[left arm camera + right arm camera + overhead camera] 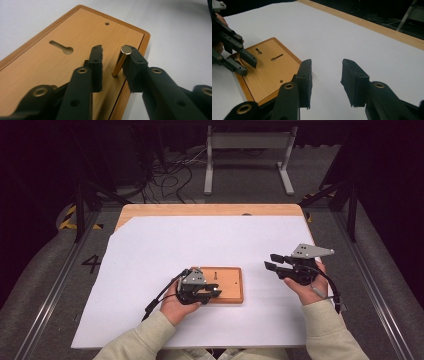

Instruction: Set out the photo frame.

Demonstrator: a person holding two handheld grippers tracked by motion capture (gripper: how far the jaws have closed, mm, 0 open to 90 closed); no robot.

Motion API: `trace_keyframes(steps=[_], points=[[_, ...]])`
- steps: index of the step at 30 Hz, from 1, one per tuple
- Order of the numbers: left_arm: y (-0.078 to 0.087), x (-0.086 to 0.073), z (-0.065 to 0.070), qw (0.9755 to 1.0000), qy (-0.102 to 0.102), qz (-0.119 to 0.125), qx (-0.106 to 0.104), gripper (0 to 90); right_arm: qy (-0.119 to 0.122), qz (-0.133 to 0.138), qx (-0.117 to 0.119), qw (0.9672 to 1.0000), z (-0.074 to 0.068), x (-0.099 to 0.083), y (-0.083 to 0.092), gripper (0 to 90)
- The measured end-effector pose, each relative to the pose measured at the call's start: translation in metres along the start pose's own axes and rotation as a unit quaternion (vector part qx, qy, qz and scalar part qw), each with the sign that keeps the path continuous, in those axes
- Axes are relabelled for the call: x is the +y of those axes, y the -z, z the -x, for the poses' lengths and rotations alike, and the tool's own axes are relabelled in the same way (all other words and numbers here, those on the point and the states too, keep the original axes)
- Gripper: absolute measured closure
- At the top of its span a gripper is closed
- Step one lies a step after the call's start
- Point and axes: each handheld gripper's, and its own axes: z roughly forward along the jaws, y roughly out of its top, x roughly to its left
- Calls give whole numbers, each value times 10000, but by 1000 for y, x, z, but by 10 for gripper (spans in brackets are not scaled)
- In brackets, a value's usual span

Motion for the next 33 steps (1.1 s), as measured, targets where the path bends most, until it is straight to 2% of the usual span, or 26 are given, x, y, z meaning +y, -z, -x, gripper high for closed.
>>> trace_keyframes(steps=[1, 2, 3, 5, 8, 13, 16, 18, 20, 23, 24, 26, 28, 29, 31, 33], points=[[0, 0, 1, 10000, -85, -24, -37, 760, -4, -4, 1, 10000, 0, 0, 0, 612], [0, 1, 3, 9998, -207, -56, 3, 825, 5, -12, -14, 10000, 0, 0, 0, 613], [0, 3, 5, 9995, -278, -109, 72, 836, 13, -27, -26, 10000, 1, -1, -1, 614], [0, 3, 4, 9997, -223, -104, 20, 838, 7, -34, -31, 10000, 1, -1, -1, 614], [0, 2, 4, 9996, -266, -98, 36, 840, 20, -31, -31, 10000, 0, 0, -1, 615], [-1, 2, 6, 9989, -446, -89, 103, 840, 9, -33, -22, 10000, 0, 0, -2, 614], [-1, 2, 10, 9971, -711, -108, 234, 840, 13, -38, -10, 10000, 0, 0, -2, 614], [0, 1, 14, 9939, -1012, -180, 398, 840, 22, -43, -12, 10000, 0, 0, -2, 613], [0, 1, 17, 9921, -1148, -186, 479, 839, 34, -51, -17, 10000, 0, 0, -3, 612], [1, -1, 26, 9839, -1622, -213, 724, 837, 64, -61, -118, 9999, -1, 0, -3, 610], [1, -2, 27, 9800, -1825, -187, 774, 836, 77, -58, -123, 9999, -1, 0, -3, 611], [1, -4, 31, 9752, -2024, -170, 878, 836, 86, -65, -126, 9999, -1, 0, -3, 613], [2, -7, 35, 9675, -2327, -118, 980, 836, 104, -71, -110, 9999, -2, 1, -3, 613], [2, -8, 37, 9651, -2409, -94, 1028, 836, 114, -70, -107, 9999, -2, 1, -3, 613], [2, -12, 42, 9560, -2698, -55, 1148, 837, 113, -59, -98, 9999, -3, 1, -3, 612], [2, -14, 45, 9493, -2890, -45, 1233, 838, 131, -59, -90, 9999, -3, 2, -3, 610]])
